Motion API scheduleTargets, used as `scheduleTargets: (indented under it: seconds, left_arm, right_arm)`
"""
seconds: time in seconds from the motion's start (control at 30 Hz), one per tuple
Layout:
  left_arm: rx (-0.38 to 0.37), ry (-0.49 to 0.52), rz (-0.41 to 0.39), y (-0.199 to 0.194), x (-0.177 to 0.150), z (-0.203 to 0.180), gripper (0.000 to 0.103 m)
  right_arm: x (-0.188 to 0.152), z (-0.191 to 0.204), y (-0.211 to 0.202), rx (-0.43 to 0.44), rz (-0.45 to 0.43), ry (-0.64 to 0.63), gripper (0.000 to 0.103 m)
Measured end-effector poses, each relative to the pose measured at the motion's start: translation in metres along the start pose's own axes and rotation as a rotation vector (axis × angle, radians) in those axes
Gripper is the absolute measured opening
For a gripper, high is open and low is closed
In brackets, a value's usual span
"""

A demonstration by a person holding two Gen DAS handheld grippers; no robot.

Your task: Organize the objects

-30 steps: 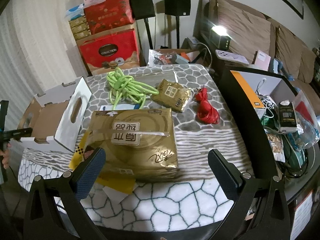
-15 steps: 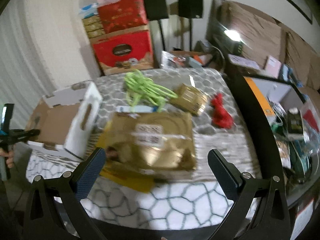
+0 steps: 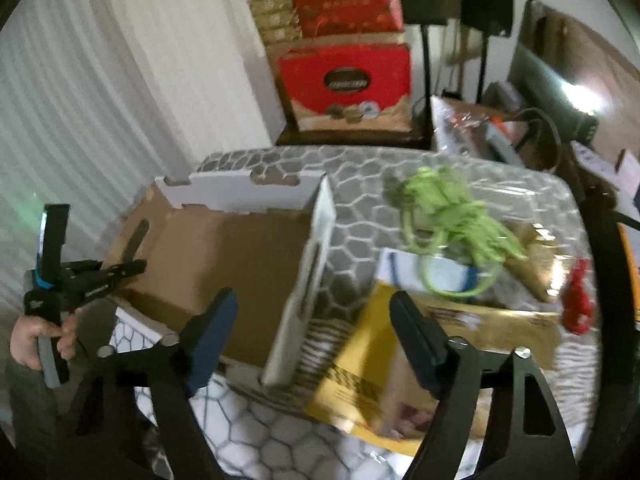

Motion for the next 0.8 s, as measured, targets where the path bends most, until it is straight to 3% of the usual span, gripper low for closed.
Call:
scheduleTargets:
  seconds: [0.23,0.33,0.4,0.8]
  left_arm:
    - [-0.010,-0.027,-0.004,0.003,0.001,0.002,0.007]
    - [-0.013,-0.030,-0.004,0.003,0.000,0.000,0.007]
    - [-0.011,-0.033,-0.003,0.001,-0.002,-0.001,0.007]
    - [0.000,0.004,-0.009,-0.012,-0.036,-0.029,0.010]
  right_arm:
    - [-0.009,0.002,0.044,0.002,0.128,0.029,0.054]
    - [-0.015,0.006,0.053,0.051,0.163,0.035,0.031]
    - [-0.021,0.010,0.056,0.096,0.185,0.039,0.021]
    - [-0.056,0.012,0.024,0.052,0.223,-0.027,0.022]
Point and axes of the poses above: each gripper's, at about its wrist camera, not at the fingertips, and y roughly the way its jaws point, z to its left, x to its top, the point moved 5 cm from there along y, roughly the way its jaws point, and after that the axes turned 13 degrees about -y, right-handed, at the moved point
